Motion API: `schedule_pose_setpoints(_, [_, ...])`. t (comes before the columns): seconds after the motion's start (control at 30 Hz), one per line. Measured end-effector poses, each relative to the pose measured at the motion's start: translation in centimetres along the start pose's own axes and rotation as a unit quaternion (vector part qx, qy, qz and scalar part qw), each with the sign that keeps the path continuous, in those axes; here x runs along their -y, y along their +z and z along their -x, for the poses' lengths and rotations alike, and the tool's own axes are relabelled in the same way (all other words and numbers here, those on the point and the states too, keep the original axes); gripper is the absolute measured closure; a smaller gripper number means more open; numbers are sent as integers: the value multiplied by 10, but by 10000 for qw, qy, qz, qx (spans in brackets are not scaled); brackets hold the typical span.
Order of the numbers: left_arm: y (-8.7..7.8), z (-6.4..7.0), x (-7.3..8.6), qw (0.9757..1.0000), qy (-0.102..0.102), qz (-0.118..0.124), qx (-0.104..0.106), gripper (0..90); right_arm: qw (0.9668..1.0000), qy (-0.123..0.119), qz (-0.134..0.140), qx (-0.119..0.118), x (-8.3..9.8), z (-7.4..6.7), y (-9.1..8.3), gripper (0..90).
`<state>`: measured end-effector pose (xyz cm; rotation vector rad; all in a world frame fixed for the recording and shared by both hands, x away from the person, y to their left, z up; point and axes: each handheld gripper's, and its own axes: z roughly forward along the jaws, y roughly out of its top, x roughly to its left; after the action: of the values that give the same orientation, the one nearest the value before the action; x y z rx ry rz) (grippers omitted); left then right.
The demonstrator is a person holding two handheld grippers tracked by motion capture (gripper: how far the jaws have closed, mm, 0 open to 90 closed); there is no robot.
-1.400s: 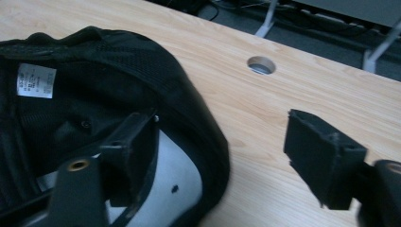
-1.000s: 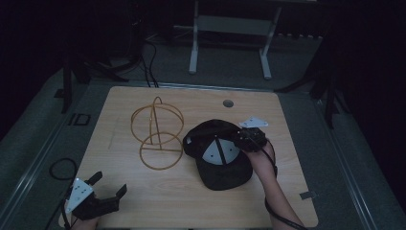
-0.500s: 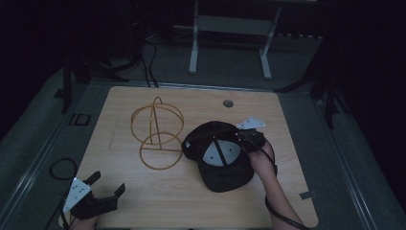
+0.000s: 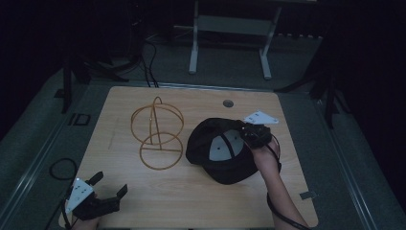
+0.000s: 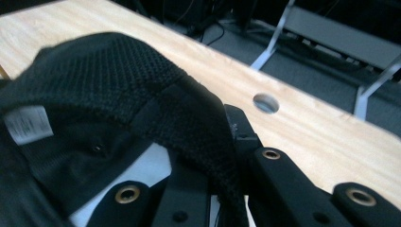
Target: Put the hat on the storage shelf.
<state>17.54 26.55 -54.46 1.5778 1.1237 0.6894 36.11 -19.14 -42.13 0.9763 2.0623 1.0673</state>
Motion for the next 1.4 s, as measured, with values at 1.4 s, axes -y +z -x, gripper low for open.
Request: schedule_pose_setpoints(1.4, [91,143,-56,9844,668,-369,1588,5,9950,-95,990,-86,-19,-13,-68,884])
